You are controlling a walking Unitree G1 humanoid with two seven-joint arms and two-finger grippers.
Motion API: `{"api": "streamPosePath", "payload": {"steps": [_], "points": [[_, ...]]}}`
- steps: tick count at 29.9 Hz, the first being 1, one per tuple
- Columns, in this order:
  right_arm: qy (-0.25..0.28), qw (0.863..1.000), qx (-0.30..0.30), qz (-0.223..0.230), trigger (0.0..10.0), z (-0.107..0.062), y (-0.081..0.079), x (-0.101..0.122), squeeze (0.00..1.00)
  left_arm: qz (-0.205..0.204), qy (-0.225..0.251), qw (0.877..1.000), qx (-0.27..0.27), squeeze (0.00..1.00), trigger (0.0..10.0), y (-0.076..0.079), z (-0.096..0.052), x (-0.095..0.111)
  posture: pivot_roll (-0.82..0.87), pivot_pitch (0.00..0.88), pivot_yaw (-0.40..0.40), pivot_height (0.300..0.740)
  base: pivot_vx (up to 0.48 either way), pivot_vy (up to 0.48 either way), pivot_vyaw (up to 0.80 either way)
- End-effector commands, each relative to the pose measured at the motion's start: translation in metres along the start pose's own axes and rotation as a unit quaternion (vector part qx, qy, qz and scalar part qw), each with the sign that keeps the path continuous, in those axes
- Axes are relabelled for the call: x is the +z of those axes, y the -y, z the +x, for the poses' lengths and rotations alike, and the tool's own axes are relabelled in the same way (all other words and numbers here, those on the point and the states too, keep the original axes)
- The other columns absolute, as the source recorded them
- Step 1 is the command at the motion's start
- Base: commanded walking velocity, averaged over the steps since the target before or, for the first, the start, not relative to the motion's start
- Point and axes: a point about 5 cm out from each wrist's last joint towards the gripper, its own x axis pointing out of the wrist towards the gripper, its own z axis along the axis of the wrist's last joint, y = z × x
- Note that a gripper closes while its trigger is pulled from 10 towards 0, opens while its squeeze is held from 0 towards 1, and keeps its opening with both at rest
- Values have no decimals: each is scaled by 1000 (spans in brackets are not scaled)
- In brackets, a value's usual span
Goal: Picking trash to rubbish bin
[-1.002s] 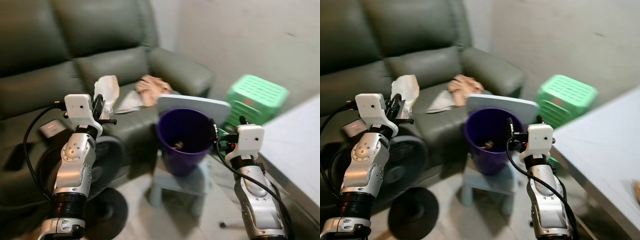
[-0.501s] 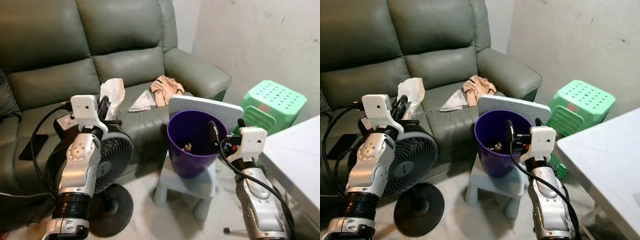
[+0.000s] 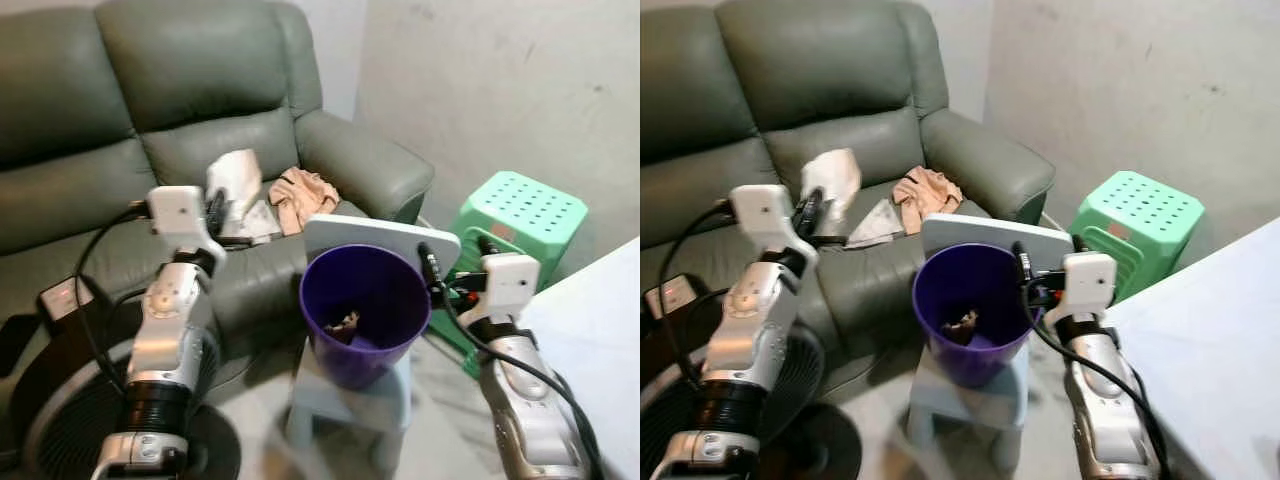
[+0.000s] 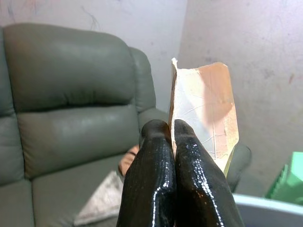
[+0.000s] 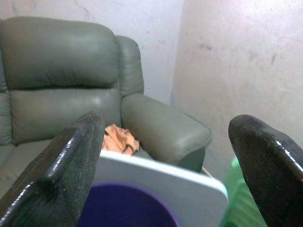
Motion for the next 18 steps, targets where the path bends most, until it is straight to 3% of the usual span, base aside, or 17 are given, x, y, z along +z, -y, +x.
{"api": "streamPosePath", "payload": {"steps": [1,7,10,13,16,18], "points": [[-1,1000,23,9,10000,2,-10,1,0,11,3,1000,4,0,10000,-6,-2,3,-40,39,-44,740,0,0,0],[-14,999,36,7,10000,-1,-11,-3,0,24,-23,999,-38,0,10000,3,-6,-8,-38,39,-49,740,0,0,0],[-20,999,39,4,10000,-2,-12,-4,0,43,-42,993,-100,0,10000,20,-13,-18,-37,44,-55,740,0,0,0],[-23,999,41,4,10000,-2,-12,-4,0,46,-50,990,-120,0,10000,26,-16,-22,-37,51,-62,740,0,0,0],[-38,996,75,9,10000,-6,-17,-6,0,50,-59,986,-151,0,10000,40,-23,-31,-37,75,-78,740,0,0,0],[-45,995,90,7,10000,-8,-20,-8,0,45,-59,986,-152,0,10000,41,-24,-33,-37,75,-78,740,0,0,0]]}}
